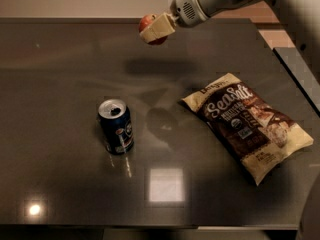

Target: Pick apple

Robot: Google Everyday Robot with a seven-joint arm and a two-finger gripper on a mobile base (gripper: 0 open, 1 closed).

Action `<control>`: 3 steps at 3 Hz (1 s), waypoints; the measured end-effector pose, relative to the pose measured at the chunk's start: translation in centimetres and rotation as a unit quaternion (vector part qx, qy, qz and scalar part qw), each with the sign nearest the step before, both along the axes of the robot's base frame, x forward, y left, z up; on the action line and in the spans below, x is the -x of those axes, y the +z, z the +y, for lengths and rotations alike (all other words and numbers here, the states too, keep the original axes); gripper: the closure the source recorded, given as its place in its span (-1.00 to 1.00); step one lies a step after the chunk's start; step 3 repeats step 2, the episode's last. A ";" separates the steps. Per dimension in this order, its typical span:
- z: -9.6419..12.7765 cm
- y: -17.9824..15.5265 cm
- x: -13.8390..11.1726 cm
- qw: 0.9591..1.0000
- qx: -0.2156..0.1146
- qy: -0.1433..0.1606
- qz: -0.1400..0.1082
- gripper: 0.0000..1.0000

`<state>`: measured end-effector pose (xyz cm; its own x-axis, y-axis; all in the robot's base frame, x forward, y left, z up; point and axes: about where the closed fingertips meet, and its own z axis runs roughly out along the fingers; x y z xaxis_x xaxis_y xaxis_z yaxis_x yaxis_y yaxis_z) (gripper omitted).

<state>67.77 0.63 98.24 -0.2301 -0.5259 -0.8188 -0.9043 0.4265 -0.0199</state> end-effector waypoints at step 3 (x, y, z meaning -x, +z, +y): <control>-0.9 3.4 2.5 0.999 0.009 0.033 -0.010 1.00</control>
Offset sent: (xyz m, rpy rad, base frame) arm -0.0350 -0.0187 0.0519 -0.0244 -0.0333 0.0857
